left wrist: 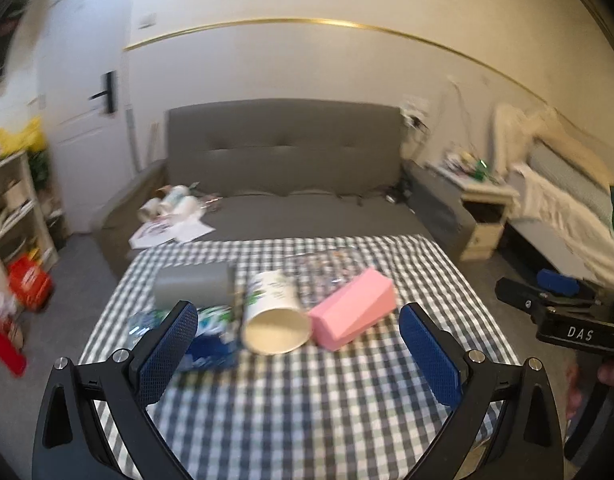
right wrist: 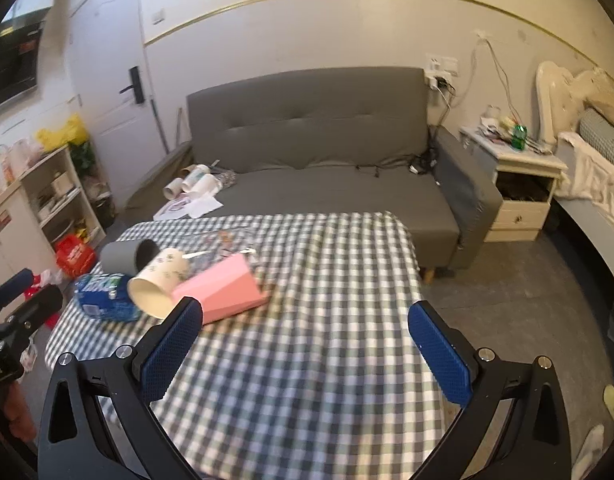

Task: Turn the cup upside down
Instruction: 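Close the left tool around the pink cup and lift it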

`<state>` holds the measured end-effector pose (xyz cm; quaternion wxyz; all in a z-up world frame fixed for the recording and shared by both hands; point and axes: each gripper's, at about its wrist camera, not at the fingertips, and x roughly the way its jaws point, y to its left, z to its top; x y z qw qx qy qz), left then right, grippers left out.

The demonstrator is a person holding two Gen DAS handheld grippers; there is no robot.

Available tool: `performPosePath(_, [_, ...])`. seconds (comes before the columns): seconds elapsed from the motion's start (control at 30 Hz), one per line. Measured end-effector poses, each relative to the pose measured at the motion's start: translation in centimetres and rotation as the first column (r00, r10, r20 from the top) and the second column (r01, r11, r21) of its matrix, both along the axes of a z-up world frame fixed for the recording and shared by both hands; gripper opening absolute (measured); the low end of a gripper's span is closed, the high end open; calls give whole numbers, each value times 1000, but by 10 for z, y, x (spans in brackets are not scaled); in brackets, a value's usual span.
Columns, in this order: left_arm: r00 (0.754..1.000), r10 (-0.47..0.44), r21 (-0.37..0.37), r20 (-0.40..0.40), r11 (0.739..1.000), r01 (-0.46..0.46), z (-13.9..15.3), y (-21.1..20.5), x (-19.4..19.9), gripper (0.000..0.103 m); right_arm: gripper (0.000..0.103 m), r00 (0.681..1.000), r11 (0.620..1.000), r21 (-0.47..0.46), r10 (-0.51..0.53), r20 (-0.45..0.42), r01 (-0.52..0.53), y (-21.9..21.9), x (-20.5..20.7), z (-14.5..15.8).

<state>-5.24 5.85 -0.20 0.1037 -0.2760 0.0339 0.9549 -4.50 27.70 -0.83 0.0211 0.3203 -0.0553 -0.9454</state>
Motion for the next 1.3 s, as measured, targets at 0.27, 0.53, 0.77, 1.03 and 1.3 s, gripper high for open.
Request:
performPosePath(0.27, [966,-245,-157,85,954,256,-48,78,-55,99,103,996,997,-23,-71,59,73,37,-14,-25])
performPosePath(0.53, [951,-254,-275,176,915,296,-98,103,-96,86,103,990,996,-38,-70,126,75,51,-34,-62])
performPosePath(0.77, [970,-201,-399,140,885,241,-122,104,-105,86,103,988,994,-101,-18,151,34,48,-47,-82])
performPosePath(1.03, [966,-218,-435,142,863,259,-122,105,-102,73,103,987,993,-114,-8,161,27,43,-44,-88])
performPosePath(1.3, [940,-219,-275,262,916,290,-98,107,-89,70,103,989,991,-127,-21,147,40,46,-33,-73])
